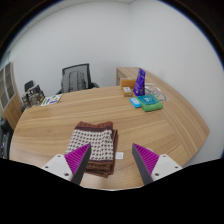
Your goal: Fold towel
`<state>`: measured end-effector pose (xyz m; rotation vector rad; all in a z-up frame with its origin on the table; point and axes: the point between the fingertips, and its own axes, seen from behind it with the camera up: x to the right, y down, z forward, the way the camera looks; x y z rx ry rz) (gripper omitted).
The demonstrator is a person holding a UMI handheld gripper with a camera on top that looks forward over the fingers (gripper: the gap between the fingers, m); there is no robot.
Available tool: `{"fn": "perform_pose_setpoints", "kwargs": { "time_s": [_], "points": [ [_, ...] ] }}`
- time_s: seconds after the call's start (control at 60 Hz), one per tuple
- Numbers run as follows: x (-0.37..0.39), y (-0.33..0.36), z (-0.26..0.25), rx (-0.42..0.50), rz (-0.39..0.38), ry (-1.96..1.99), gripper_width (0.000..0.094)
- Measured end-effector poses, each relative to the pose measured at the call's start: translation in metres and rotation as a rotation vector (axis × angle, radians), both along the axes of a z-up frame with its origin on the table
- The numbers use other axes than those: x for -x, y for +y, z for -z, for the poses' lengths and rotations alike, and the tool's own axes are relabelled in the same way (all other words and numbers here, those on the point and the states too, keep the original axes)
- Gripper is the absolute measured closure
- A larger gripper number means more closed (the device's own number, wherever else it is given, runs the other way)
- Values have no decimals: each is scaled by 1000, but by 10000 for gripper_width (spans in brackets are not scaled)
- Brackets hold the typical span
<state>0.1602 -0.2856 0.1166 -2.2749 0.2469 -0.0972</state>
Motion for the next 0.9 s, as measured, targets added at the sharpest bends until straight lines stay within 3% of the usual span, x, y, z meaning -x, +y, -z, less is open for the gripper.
{"fn": "perform_pose_setpoints", "kwargs": {
  "time_s": [0.5,0.9],
  "points": [
    [153,-196,-124,-87,14,-124,83],
    [198,-250,-157,-133,15,-162,82]
  ]
}}
